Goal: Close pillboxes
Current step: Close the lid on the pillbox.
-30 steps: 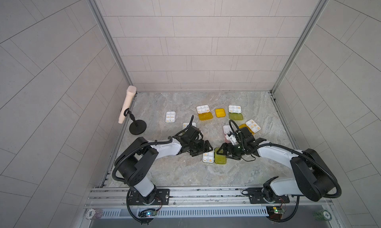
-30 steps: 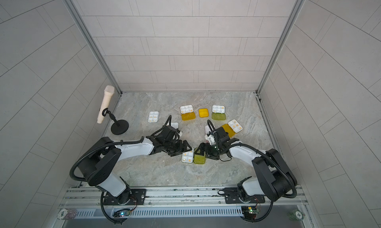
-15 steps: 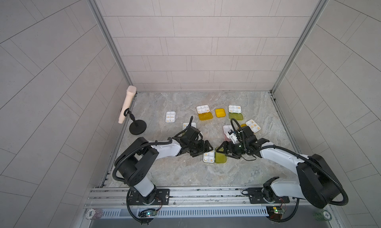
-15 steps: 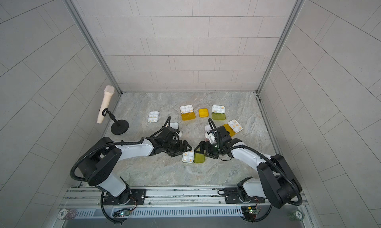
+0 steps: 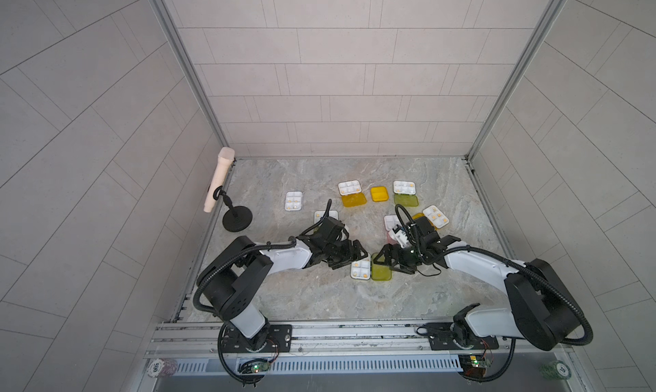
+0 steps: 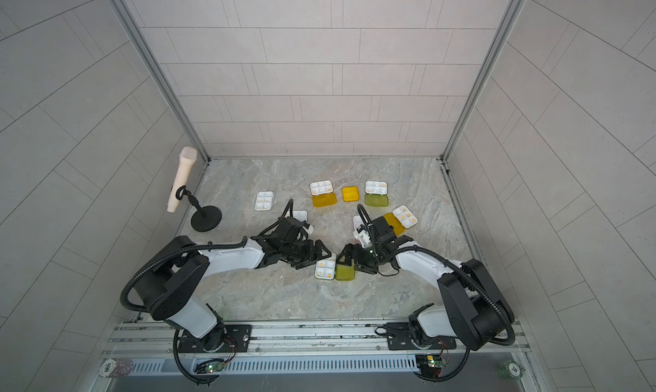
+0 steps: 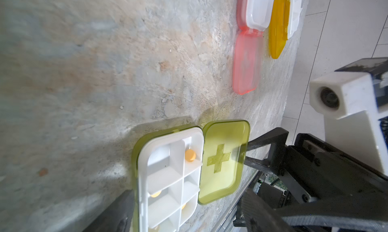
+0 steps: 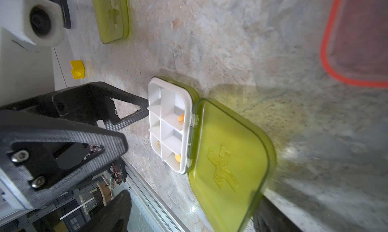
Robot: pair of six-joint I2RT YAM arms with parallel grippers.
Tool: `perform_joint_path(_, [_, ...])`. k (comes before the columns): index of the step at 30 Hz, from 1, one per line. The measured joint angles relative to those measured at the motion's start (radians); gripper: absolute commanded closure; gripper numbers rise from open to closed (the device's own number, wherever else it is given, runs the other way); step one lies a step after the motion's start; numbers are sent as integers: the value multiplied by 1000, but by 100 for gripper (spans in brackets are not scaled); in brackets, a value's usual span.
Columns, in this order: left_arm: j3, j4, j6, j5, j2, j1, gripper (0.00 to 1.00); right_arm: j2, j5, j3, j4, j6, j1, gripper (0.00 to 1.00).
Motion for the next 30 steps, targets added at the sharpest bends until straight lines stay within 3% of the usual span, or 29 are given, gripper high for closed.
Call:
perform_joint_path(14, [-3, -183, 80, -135, -198, 30, 15, -6, 8, 116, -47, 0, 48, 10])
perform_joint_path(30, [-145, -309, 64, -505, -518, 54, 13, 124, 79, 292, -77, 4, 214, 10])
